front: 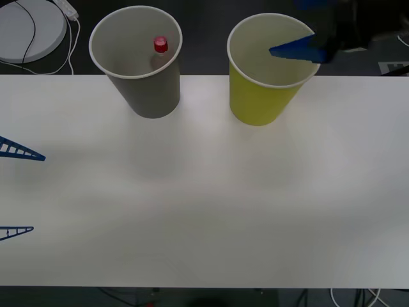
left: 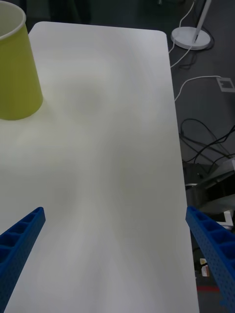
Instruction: Put the can into the green bin and the plastic bottle into the gray bin
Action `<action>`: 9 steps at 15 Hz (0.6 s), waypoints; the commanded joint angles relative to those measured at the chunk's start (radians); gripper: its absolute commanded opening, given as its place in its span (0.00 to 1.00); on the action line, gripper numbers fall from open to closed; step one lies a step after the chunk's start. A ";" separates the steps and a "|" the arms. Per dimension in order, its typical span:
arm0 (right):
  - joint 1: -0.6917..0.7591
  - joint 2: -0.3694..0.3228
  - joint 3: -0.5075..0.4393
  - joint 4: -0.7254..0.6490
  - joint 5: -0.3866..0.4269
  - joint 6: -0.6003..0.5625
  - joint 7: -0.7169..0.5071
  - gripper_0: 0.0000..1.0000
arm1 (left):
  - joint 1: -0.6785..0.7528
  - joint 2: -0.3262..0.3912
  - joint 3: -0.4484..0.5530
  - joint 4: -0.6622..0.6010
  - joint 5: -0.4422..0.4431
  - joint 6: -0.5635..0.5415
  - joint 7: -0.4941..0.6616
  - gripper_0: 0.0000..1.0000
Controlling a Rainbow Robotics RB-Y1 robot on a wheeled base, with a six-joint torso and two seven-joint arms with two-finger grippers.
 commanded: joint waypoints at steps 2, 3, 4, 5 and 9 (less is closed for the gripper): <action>0.265 -0.006 -0.180 -0.156 -0.046 0.020 0.091 1.00 | 0.000 0.000 0.000 0.000 0.000 0.000 0.000 1.00; 0.358 -0.007 -0.236 -0.179 -0.096 0.040 0.131 1.00 | 0.000 0.000 0.000 0.000 0.000 0.000 0.000 1.00; 0.413 -0.007 -0.273 -0.190 -0.132 0.043 0.174 1.00 | 0.000 0.000 0.000 0.000 0.000 0.000 0.000 1.00; 0.475 -0.007 -0.311 -0.190 -0.188 0.043 0.232 1.00 | 0.000 0.000 0.000 0.000 0.000 0.000 0.000 1.00; 0.689 -0.007 -0.433 -0.179 -0.353 0.041 0.528 1.00 | 0.000 0.000 0.000 0.000 0.000 0.000 0.000 1.00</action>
